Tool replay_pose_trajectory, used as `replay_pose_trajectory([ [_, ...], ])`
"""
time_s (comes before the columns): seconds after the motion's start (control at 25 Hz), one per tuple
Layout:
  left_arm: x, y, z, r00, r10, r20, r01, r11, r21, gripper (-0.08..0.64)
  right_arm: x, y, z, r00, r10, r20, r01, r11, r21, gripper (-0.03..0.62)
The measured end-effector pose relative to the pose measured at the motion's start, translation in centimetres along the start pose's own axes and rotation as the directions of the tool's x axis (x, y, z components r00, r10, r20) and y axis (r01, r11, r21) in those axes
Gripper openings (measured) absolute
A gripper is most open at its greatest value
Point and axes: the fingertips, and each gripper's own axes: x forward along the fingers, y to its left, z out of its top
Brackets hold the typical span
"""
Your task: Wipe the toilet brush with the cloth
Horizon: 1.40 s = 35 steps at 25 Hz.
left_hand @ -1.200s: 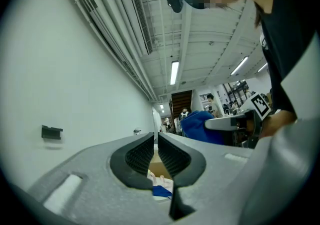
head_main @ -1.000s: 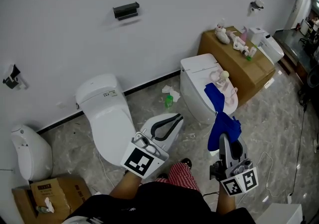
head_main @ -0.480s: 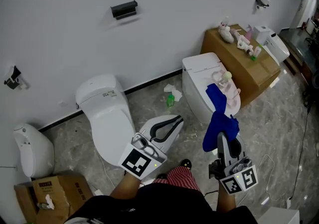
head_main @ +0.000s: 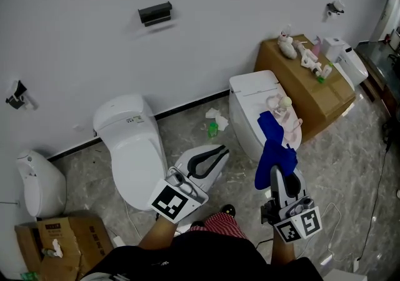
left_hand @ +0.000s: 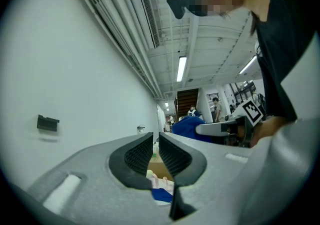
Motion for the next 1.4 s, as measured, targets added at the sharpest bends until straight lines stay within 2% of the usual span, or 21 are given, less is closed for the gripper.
replay_pose_trajectory([
  [0.2,1.7,0.7,0.4,0.999,0.036,0.034,-0.036,0.999,-0.01,0.021,0.7,-2.1,-0.2,1.0,0.014,-0.015,-0.014,1.0,0.015,0.069],
  [0.36,3.5,0.8,-0.4,0.999,0.045,0.008,-0.045,0.999,0.017,0.021,1.3,-4.0,-0.5,0.999,0.027,-0.025,-0.027,0.999,0.029,0.069],
  [0.56,5.8,0.8,-1.0,0.998,0.062,0.018,-0.061,0.998,-0.012,0.021,2.2,-6.2,-0.8,0.998,0.054,-0.036,-0.053,0.998,0.043,0.069],
  [0.72,7.8,0.7,-1.7,0.997,0.071,-0.004,-0.071,0.997,0.028,0.021,2.7,-7.9,-1.0,0.996,0.076,-0.041,-0.074,0.996,0.055,0.069],
  [0.88,8.4,0.7,-2.2,0.996,0.091,-0.016,-0.091,0.996,0.002,0.021,3.3,-9.1,-1.7,0.994,0.098,-0.05,-0.094,0.993,0.077,0.069],
  [1.04,8.3,1.2,-3.2,0.992,0.113,-0.064,-0.111,0.993,0.027,0.021,4.3,-9.4,-1.9,0.991,0.125,-0.039,-0.122,0.989,0.084,0.069],
  [1.4,8.4,3.9,-3.1,0.991,0.106,-0.083,-0.103,0.994,0.036,0.021,7.4,-8.4,-2.3,0.988,0.143,-0.05,-0.138,0.987,0.086,0.069],
])
